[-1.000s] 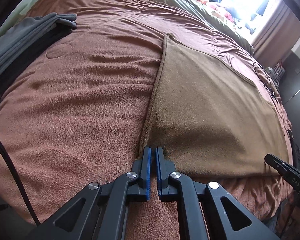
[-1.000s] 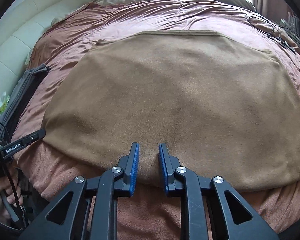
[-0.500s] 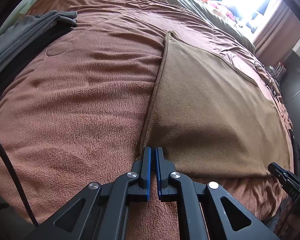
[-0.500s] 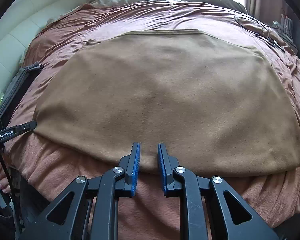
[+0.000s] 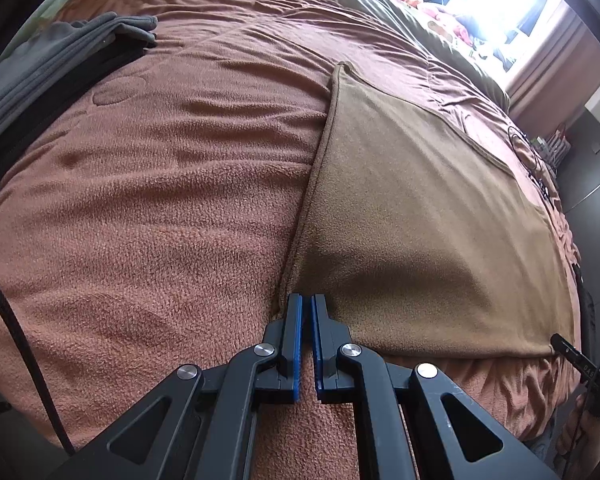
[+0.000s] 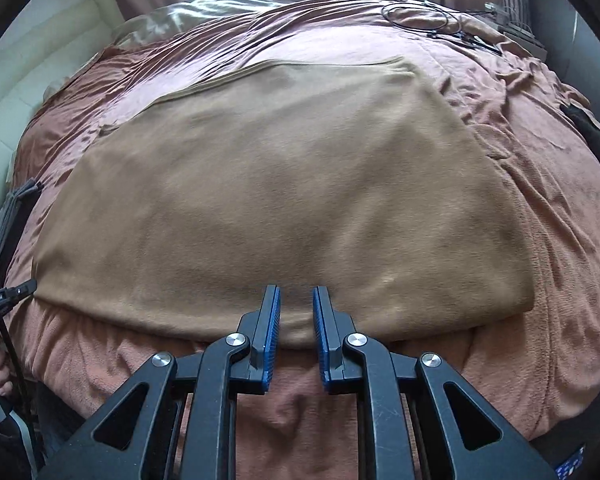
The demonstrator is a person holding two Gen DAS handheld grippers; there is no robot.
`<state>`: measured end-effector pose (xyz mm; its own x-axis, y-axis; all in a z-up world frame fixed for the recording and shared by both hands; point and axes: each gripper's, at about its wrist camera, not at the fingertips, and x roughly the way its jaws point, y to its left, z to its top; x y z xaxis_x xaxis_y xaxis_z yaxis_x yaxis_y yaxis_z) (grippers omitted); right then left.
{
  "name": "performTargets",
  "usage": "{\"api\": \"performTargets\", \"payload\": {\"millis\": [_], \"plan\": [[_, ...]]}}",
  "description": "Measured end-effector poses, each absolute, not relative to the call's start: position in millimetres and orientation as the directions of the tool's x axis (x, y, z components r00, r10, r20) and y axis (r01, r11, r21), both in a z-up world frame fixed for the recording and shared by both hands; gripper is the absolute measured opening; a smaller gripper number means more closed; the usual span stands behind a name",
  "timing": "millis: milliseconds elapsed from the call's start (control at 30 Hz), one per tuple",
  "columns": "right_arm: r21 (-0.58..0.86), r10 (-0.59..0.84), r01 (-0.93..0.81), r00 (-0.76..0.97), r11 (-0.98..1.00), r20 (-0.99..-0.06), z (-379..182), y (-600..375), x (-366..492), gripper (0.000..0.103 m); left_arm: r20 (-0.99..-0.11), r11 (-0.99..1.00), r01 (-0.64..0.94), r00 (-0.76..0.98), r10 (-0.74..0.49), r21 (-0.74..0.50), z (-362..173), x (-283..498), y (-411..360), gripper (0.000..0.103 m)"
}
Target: Fold small clothes
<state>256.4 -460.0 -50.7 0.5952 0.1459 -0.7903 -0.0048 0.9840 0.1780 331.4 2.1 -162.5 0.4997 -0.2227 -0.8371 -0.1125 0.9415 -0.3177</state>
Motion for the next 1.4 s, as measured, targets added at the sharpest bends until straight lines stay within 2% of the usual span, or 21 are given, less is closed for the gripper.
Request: {"api": "performTargets", "payload": {"millis": [267, 633, 733, 767, 800, 867, 900, 933, 967, 1233, 1400], "plan": [[0.216, 0.107, 0.112, 0.603, 0.97, -0.79, -56.5, -520.8, 240.1, 0.012, -0.84, 0.939, -0.113, 0.491, -0.233, -0.326, -161.9, 332.7, 3.9, 0.007], [0.335, 0.134, 0.203, 0.64, 0.92, -0.756, -53.1, -571.0, 213.0, 0.014, -0.834, 0.914, -0.144, 0.481, -0.271, -0.38, -155.5, 327.6, 10.3, 0.008], [0.446, 0.218, 0.205, 0.651, 0.871, -0.727, -55.9, -582.1, 201.0, 0.015, -0.818, 0.898, -0.146, 0.491, -0.299, -0.416, -151.0, 321.7, 13.9, 0.019], [0.487, 0.253, 0.203, 0.653, 0.85, -0.714, -58.6, -586.5, 198.7, 0.016, -0.812, 0.892, -0.146, 0.494, -0.31, -0.429, -150.0, 320.6, 14.5, 0.028], [0.522, 0.283, 0.203, 0.652, 0.828, -0.703, -62.2, -591.2, 195.3, 0.016, -0.811, 0.888, -0.153, 0.497, -0.309, -0.433, -149.0, 319.0, 15.6, 0.043], [0.576, 0.332, 0.202, 0.65, 0.792, -0.684, -68.5, -595.0, 190.5, 0.024, -0.804, 0.882, -0.171, 0.513, -0.302, -0.44, -147.3, 315.4, 19.1, 0.056], [0.597, 0.35, 0.201, 0.65, 0.776, -0.674, -71.4, -596.9, 188.4, 0.029, -0.796, 0.872, -0.178, 0.52, -0.31, -0.456, -147.3, 314.0, 21.4, 0.057], [0.62, 0.368, 0.199, 0.653, 0.759, -0.661, -74.1, -598.1, 185.4, 0.041, -0.79, 0.862, -0.185, 0.522, -0.321, -0.472, -148.0, 313.6, 23.5, 0.057], [0.639, 0.383, 0.195, 0.66, 0.744, -0.647, -76.2, -599.7, 182.8, 0.047, -0.785, 0.85, -0.193, 0.522, -0.334, -0.49, -149.3, 312.7, 25.6, 0.057], [0.747, 0.45, 0.19, 0.695, 0.637, -0.561, -100.8, -621.0, 185.0, 0.047, -0.733, 0.772, -0.22, 0.541, -0.413, -0.597, -156.2, 309.4, 31.6, 0.057], [0.774, 0.457, 0.201, 0.708, 0.6, -0.538, -114.5, -628.1, 187.3, 0.046, -0.717, 0.736, -0.235, 0.532, -0.45, -0.635, -165.8, 314.9, 27.6, 0.056]]}}
